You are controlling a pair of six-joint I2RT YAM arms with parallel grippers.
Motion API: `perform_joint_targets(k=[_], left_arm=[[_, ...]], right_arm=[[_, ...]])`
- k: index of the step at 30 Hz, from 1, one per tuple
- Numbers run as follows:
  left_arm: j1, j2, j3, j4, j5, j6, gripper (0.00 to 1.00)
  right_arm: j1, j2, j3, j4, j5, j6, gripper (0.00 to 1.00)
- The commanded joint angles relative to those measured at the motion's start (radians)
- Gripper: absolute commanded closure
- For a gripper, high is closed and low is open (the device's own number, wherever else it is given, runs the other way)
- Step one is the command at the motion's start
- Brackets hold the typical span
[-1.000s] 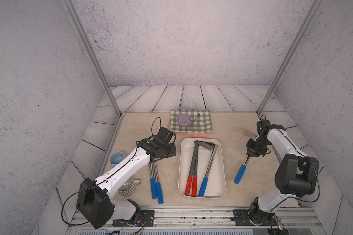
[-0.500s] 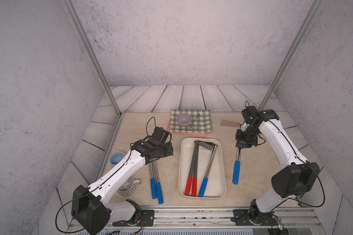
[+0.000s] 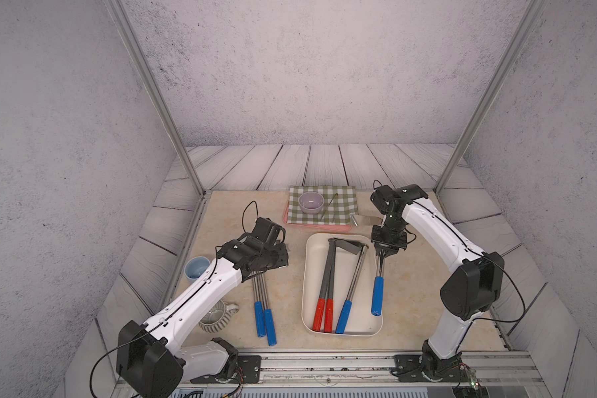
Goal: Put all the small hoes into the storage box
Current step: Place the hoe in the storage box.
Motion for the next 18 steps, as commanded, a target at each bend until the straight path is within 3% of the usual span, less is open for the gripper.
perform_joint_targets(k=[1,18], left_arm=[[0.014,-0.019,-0.017,-0.009,0.004,0.014,0.54],[0.05,-0.036,-0.052,0.012,0.028,0.024,0.54]], right_arm=[[0.036,0.015,0.039,-0.008,0.029,0.044,0.8],[0.094,0.103,0.003,0.034,0.048,0.1,0.8]])
